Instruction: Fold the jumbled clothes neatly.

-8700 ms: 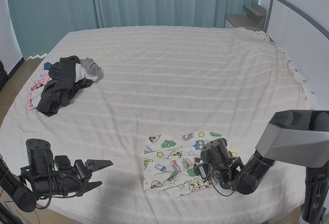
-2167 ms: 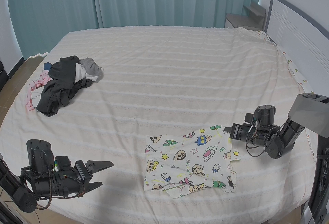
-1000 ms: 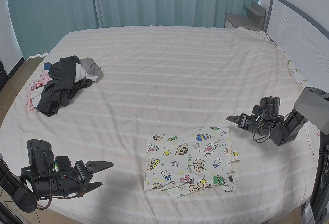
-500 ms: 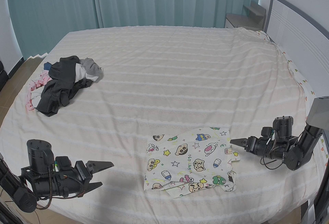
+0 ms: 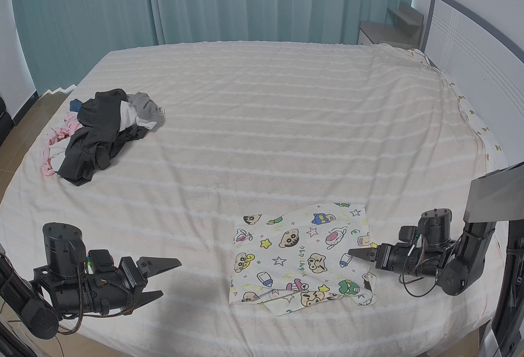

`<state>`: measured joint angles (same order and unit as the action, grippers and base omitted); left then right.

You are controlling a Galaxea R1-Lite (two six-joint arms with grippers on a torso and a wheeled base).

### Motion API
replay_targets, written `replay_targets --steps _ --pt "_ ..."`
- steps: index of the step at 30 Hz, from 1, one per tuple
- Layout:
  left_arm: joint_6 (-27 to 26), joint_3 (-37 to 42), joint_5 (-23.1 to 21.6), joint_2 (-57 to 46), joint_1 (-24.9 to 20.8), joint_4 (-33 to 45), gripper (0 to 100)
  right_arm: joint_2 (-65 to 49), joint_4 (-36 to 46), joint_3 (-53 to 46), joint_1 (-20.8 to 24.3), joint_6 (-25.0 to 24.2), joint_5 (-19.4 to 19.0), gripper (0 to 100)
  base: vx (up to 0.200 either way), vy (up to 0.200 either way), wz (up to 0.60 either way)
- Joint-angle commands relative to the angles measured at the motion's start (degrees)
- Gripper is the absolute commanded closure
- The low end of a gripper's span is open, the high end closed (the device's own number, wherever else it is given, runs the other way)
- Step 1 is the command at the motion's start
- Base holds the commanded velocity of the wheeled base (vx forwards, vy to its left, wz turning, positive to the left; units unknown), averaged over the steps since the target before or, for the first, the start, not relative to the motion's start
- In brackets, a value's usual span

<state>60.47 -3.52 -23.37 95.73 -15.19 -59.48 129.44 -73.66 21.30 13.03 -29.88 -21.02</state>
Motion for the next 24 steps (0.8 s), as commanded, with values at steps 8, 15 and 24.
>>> replay_targets --steps 8,15,24 --pt "0.0 0.0 0.0 0.1 0.0 -0.1 0 1.7 -0.3 -1.5 2.3 0.1 0.2 0 0.000 0.000 0.00" --pt "0.0 0.0 0.0 0.1 0.0 0.0 0 2.6 -1.2 -1.5 3.3 0.2 0.2 0 0.000 0.000 0.00" --pt "0.0 0.0 0.0 0.1 0.0 0.0 0 5.5 -1.3 -1.3 5.5 0.1 0.4 0 0.000 0.000 0.00"
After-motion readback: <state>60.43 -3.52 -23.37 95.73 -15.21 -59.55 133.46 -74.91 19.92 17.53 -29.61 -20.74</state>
